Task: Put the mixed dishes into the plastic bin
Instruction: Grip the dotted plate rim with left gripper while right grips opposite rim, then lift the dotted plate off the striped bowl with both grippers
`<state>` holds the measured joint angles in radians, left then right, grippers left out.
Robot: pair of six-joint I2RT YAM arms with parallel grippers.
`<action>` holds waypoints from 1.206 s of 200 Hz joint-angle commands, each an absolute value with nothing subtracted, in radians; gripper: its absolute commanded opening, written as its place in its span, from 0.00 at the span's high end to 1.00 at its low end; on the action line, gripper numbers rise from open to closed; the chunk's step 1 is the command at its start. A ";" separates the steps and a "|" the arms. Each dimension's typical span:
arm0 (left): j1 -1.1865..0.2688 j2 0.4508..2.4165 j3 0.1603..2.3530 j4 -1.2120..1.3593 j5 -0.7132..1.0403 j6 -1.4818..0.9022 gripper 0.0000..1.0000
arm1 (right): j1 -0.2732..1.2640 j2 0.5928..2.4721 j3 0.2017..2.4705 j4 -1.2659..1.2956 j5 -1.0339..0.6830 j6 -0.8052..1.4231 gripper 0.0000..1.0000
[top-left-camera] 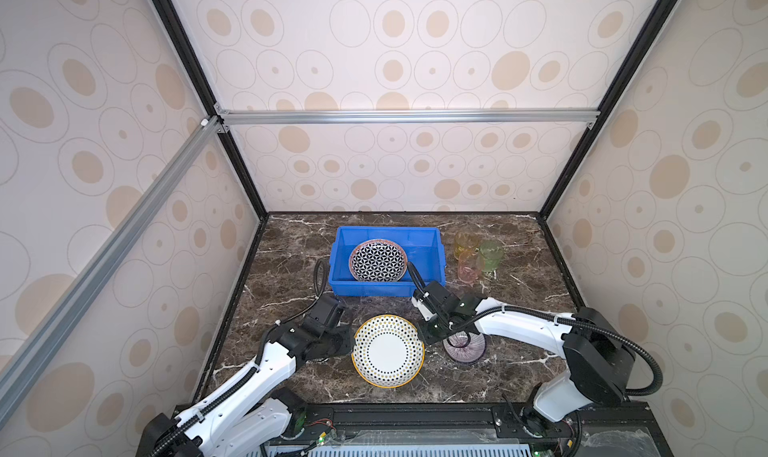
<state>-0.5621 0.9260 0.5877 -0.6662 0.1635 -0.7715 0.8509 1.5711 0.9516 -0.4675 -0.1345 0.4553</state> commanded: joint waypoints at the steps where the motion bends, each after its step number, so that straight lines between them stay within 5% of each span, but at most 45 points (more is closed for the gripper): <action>1: -0.574 0.933 0.583 -0.661 0.165 -0.793 0.69 | 0.854 1.592 0.946 -0.463 -0.144 0.459 0.83; 241: -0.604 1.000 0.529 -0.574 0.194 -0.828 0.66 | 0.854 1.608 0.909 -0.422 -0.202 0.477 0.97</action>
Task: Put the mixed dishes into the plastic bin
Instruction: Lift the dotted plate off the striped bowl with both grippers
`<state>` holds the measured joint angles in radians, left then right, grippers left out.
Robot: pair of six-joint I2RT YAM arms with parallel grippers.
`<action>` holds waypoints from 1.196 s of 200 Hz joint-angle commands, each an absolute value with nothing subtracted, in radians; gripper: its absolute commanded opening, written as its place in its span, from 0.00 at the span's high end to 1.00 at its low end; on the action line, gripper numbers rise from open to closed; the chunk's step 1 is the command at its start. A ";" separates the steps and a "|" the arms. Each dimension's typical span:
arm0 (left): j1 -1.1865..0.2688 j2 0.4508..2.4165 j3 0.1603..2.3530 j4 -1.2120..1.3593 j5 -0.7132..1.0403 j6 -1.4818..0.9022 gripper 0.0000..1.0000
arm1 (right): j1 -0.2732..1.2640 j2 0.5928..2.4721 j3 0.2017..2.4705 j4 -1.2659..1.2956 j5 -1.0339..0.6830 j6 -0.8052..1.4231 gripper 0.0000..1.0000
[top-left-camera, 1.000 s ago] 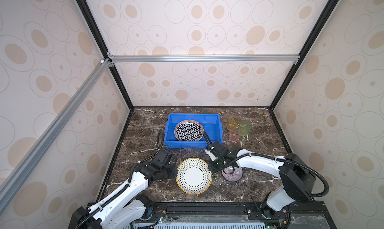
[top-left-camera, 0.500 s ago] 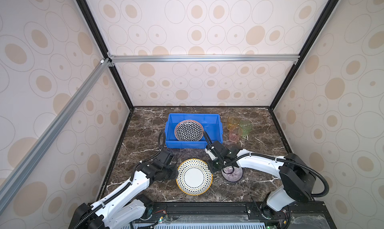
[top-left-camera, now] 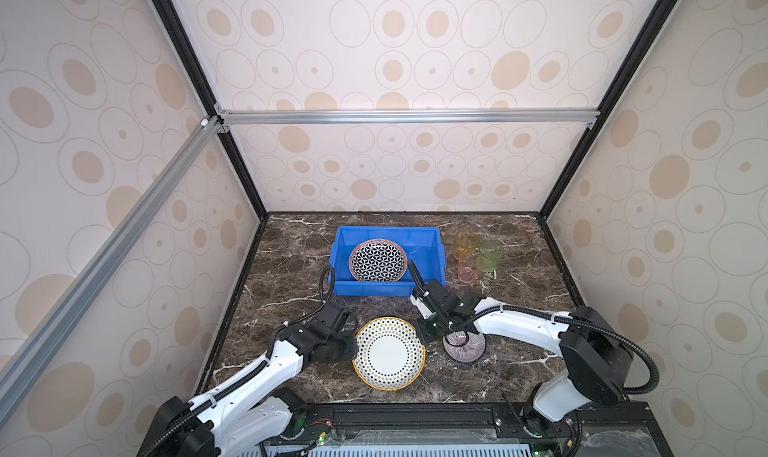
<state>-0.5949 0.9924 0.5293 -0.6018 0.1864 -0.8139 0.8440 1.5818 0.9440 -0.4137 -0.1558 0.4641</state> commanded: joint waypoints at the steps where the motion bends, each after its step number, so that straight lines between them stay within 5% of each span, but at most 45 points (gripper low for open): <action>1: -0.604 1.001 0.529 -0.574 0.195 -0.828 0.66 | 0.854 1.608 0.908 -0.421 -0.203 0.477 0.97; 239: -0.606 0.955 0.560 -0.621 0.218 -0.795 0.74 | 0.858 1.640 0.922 -0.431 -0.234 0.497 0.99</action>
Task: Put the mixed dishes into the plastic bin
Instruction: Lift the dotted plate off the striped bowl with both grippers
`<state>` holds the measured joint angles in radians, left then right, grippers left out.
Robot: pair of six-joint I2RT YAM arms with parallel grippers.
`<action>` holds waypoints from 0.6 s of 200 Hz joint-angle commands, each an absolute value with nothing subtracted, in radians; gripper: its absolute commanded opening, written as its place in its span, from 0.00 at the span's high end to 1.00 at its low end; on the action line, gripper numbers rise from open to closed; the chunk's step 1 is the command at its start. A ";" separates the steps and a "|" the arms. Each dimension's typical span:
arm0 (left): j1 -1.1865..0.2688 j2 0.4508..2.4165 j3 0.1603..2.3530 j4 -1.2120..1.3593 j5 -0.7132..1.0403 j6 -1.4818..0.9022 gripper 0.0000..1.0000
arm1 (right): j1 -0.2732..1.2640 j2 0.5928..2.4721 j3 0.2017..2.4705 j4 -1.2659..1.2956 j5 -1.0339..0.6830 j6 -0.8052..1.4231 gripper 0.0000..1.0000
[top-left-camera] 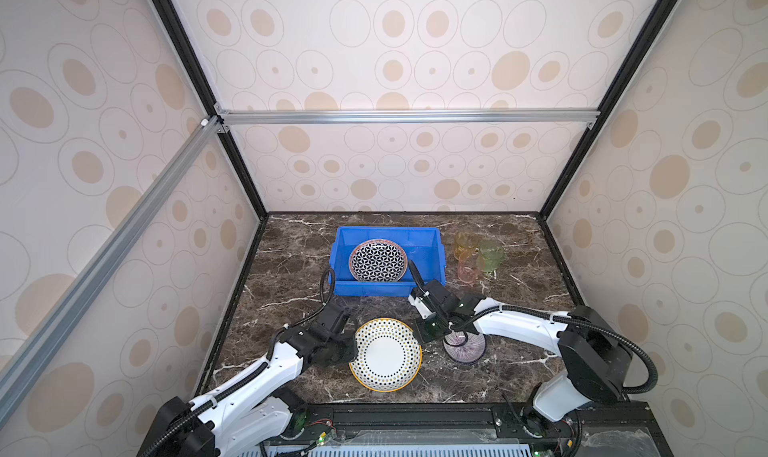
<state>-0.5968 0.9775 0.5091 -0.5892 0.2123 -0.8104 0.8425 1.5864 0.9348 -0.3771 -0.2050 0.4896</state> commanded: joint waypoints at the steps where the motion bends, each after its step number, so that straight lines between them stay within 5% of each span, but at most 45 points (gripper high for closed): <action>1: -0.606 0.954 0.560 -0.621 0.219 -0.795 0.74 | 0.858 1.640 0.922 -0.430 -0.235 0.496 0.99; 120: -0.606 0.963 0.560 -0.606 0.251 -0.790 0.83 | 0.876 1.669 0.920 -0.408 -0.255 0.507 0.99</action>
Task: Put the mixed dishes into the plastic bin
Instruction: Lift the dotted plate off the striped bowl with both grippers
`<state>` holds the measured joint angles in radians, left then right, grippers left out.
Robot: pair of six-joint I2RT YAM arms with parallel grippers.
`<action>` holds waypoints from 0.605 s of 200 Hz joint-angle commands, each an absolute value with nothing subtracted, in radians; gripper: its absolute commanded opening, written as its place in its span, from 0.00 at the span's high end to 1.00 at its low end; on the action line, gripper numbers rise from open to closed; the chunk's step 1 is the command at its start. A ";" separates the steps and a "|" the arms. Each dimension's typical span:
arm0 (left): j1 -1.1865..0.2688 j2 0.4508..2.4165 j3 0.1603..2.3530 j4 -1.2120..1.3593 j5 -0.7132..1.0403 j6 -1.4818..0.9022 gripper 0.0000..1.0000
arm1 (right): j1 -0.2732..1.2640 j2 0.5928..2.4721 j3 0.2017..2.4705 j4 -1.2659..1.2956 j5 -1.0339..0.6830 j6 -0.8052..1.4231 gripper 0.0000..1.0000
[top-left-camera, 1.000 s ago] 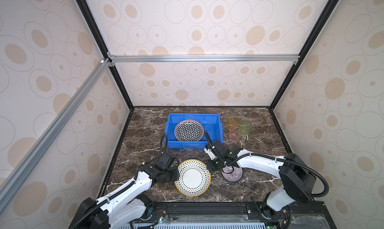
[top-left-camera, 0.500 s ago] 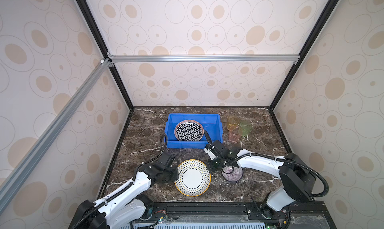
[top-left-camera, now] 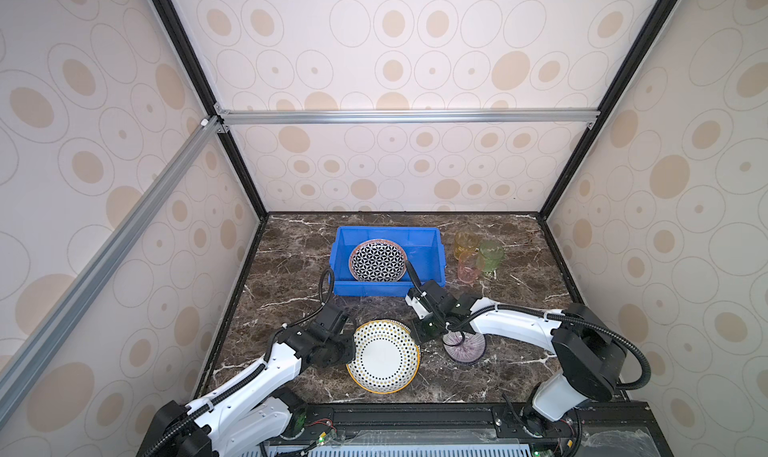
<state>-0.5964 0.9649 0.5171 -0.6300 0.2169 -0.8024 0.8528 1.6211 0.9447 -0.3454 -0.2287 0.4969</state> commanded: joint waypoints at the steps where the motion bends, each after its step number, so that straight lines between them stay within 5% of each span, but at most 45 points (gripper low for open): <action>1: -0.606 0.963 0.560 -0.606 0.250 -0.789 0.84 | 0.876 1.669 0.920 -0.407 -0.256 0.506 0.99; 121: -0.606 0.981 0.559 -0.588 0.249 -0.788 0.91 | 0.881 1.654 0.926 -0.411 -0.258 0.511 1.00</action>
